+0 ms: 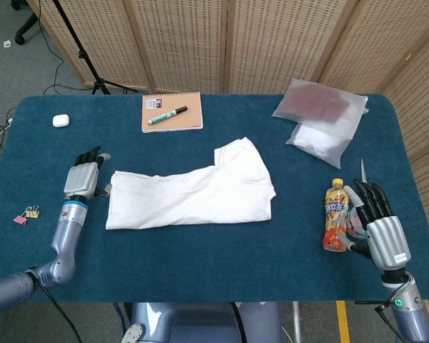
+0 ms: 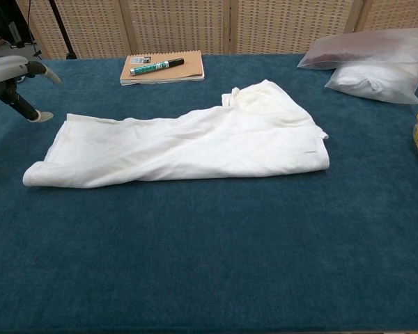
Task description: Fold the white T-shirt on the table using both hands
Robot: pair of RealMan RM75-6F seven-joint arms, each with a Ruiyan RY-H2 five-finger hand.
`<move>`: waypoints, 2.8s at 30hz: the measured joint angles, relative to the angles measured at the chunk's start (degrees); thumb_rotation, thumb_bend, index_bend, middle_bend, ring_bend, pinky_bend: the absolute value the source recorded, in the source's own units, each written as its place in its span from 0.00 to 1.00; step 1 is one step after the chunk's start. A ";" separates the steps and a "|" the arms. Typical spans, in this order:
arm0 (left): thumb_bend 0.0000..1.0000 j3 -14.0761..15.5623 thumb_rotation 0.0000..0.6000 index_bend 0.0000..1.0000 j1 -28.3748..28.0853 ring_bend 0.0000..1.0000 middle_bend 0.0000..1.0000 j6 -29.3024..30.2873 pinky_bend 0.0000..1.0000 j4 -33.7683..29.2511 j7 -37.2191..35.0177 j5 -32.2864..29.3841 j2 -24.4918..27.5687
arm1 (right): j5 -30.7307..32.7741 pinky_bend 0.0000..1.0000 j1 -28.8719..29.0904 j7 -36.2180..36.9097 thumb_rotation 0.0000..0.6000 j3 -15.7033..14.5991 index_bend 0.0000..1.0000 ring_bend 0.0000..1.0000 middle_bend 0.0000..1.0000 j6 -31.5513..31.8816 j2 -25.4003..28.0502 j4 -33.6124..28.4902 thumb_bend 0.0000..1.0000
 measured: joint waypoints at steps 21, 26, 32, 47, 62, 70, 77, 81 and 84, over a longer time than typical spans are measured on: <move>0.35 -0.93 1.00 0.37 -5.12 0.00 0.00 -4.23 0.00 17.27 3.69 -6.00 -11.85 | 0.47 0.00 -0.38 2.03 1.00 1.67 0.00 0.00 0.00 -3.22 -0.14 1.66 0.00; 0.35 -1.36 1.00 0.38 -4.84 0.00 0.00 -3.92 0.00 17.99 3.87 -6.47 -12.42 | 0.29 0.00 -0.48 2.16 1.00 1.74 0.00 0.00 0.00 -3.58 -0.12 1.65 0.00; 0.35 -1.57 1.00 0.50 -4.38 0.00 0.00 -4.10 0.00 18.08 3.74 -6.61 -12.71 | 0.15 0.00 -0.65 2.44 1.00 1.86 0.00 0.00 0.00 -3.91 0.00 1.42 0.00; 0.48 -2.61 1.00 0.65 -4.01 0.00 0.00 -2.53 0.00 20.02 4.18 -5.84 -14.52 | 0.04 0.00 -0.80 3.23 1.00 2.12 0.00 0.00 0.00 -4.84 0.26 1.31 0.00; 0.60 -3.98 1.00 0.74 -3.13 0.00 0.00 -1.81 0.00 16.79 6.40 -7.69 -11.82 | -0.28 0.00 -1.02 2.80 1.00 2.08 0.00 0.00 0.00 -5.35 0.38 1.04 0.00; 0.58 -4.10 1.00 0.74 -2.22 0.00 0.00 -1.38 0.00 12.28 10.33 -11.52 -6.41 | -0.42 0.00 -1.09 2.61 1.00 2.04 0.00 0.00 0.00 -5.58 0.46 0.90 0.00; 0.57 -3.09 1.00 0.77 -0.61 0.00 0.00 -2.83 0.00 11.83 11.99 -14.40 -1.31 | -0.56 0.00 -1.16 2.41 1.00 1.97 0.00 0.00 0.00 -5.72 0.45 0.71 0.00; 0.57 -2.74 1.00 0.77 0.03 0.00 0.00 -4.85 0.00 14.18 11.40 -15.27 -0.07 | -0.59 0.00 -1.16 2.20 1.00 1.90 0.00 0.00 0.00 -5.98 0.36 0.74 0.00; 0.57 -2.55 1.00 0.77 0.36 0.00 0.00 -7.38 0.00 17.15 10.57 -15.88 0.50 | -0.65 0.00 -1.10 1.89 1.00 1.85 0.00 0.00 0.00 -6.19 0.23 0.78 0.00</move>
